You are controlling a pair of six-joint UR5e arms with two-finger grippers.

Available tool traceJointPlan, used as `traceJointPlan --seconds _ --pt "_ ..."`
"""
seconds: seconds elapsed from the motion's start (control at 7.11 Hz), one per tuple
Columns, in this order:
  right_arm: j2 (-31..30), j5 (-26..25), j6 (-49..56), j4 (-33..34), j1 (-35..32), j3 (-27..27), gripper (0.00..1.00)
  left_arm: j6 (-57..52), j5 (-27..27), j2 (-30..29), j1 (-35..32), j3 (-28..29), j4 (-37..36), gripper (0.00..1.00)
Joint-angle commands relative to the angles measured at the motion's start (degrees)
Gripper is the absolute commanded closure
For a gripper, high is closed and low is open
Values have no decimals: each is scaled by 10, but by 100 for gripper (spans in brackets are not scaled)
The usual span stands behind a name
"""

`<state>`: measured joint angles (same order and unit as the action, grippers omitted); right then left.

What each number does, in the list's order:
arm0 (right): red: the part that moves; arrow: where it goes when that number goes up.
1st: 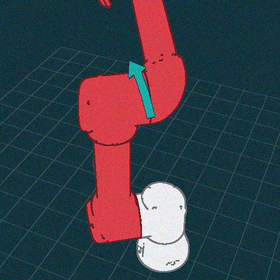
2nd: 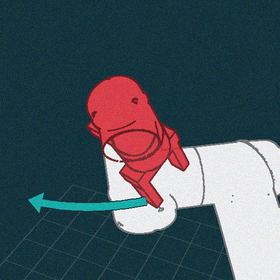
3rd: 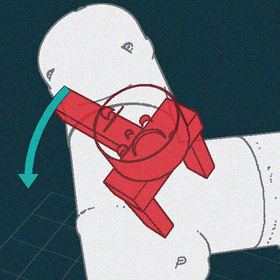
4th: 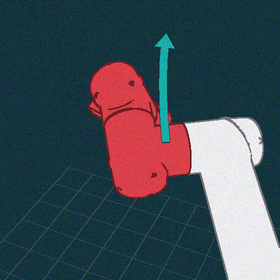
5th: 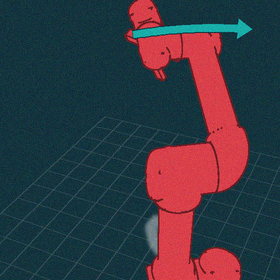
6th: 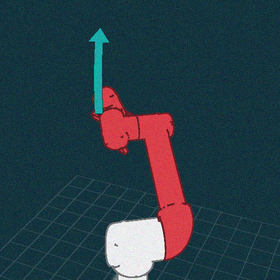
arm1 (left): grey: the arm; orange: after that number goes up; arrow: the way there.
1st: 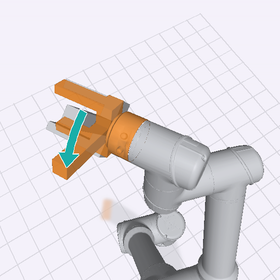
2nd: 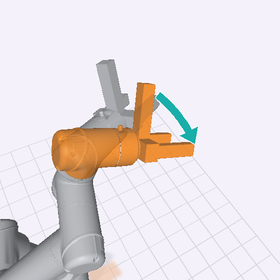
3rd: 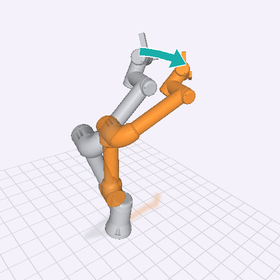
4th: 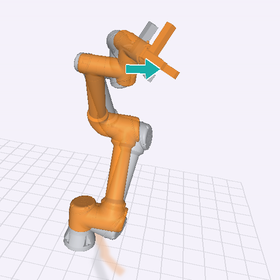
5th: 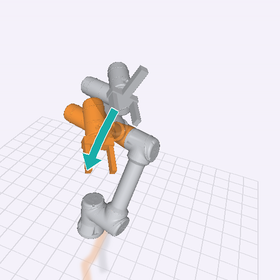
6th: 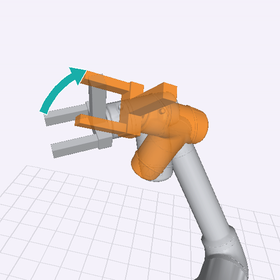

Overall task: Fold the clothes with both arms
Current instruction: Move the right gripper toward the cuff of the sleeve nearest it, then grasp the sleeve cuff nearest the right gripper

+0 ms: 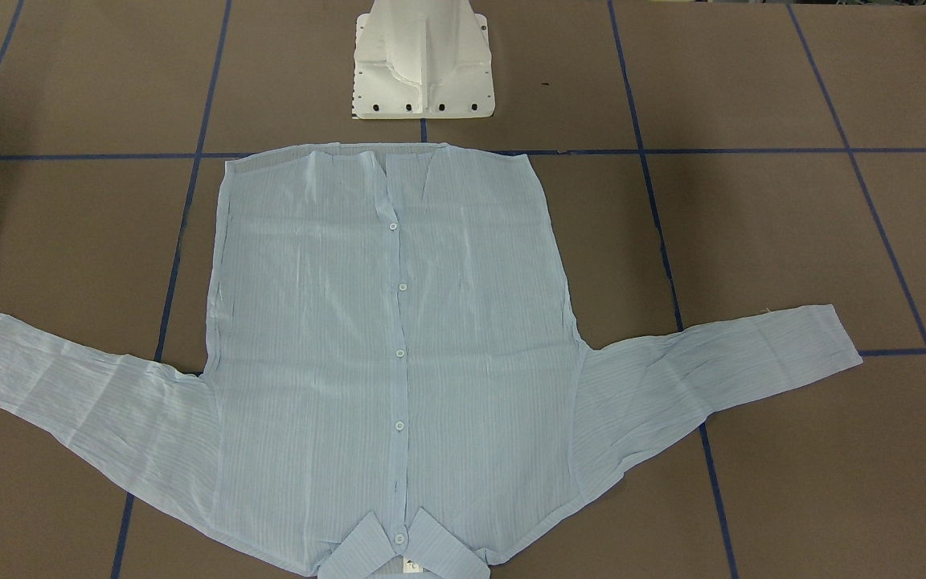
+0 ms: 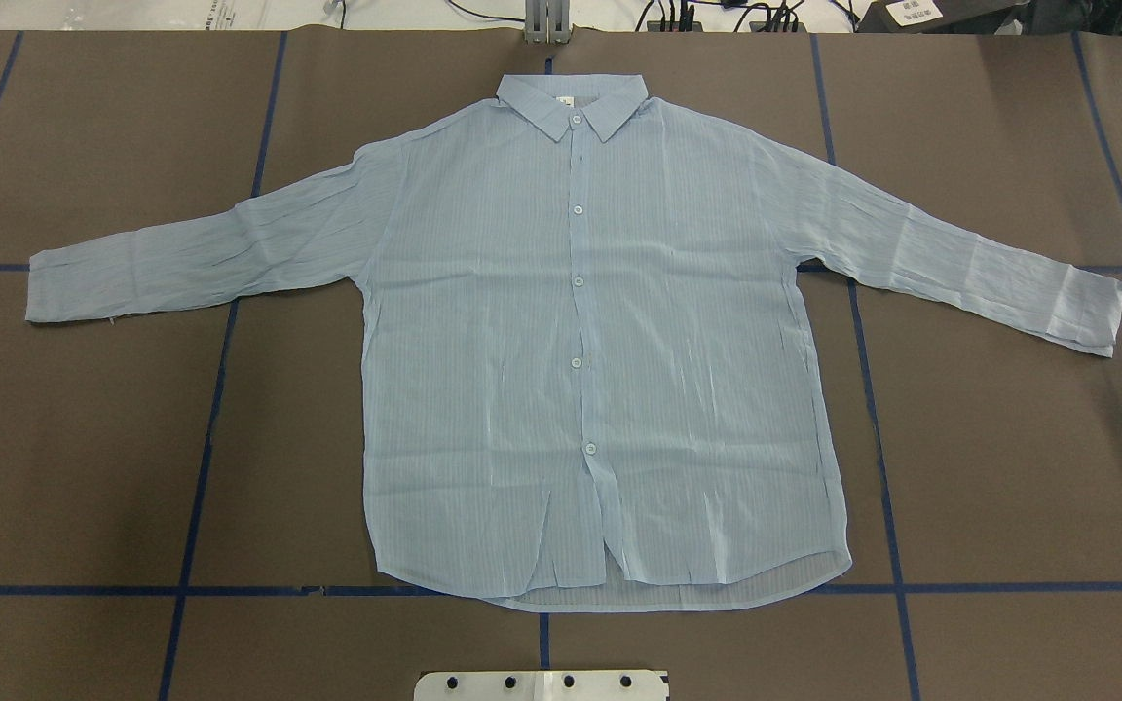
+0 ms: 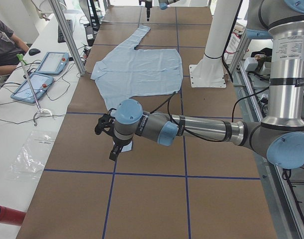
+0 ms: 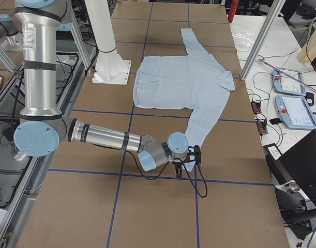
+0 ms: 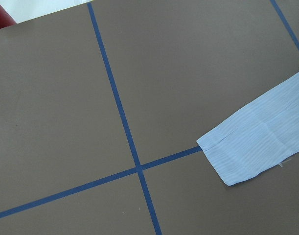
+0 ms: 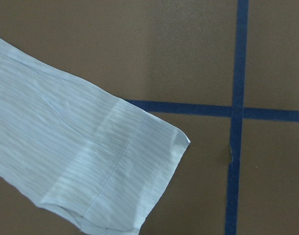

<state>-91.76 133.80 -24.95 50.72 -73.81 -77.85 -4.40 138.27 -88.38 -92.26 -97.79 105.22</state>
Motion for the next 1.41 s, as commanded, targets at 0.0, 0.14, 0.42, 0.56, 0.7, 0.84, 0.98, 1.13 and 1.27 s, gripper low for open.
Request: traceJointPlan --seconds 0.0,0.14,0.42,0.56,0.7,0.84,0.98,1.13,1.27 --pt "16 -30 -9 -3 27 7 0 0 3 0 0 0 2 0" --pt "24 -34 -9 -3 36 19 1 -1 3 0 0 0 3 0" --pt "30 -34 -9 0 44 29 1 -1 3 -1 0 -2 4 0" --pt "30 -34 -8 0 45 36 5 -1 3 -1 1 -3 4 0" --pt "36 -33 -8 2 47 44 8 -1 3 -1 0 -3 4 0" --pt "45 -33 -8 1 48 60 11 -1 3 -1 0 -3 3 0" --pt "46 -33 -10 1 48 60 16 -1 3 -1 0 -3 4 0" --pt "47 -32 -10 0 48 60 25 -1 2 -2 0 -1 4 0" --pt "46 -30 -10 0 48 58 34 -1 2 -2 0 0 4 0"
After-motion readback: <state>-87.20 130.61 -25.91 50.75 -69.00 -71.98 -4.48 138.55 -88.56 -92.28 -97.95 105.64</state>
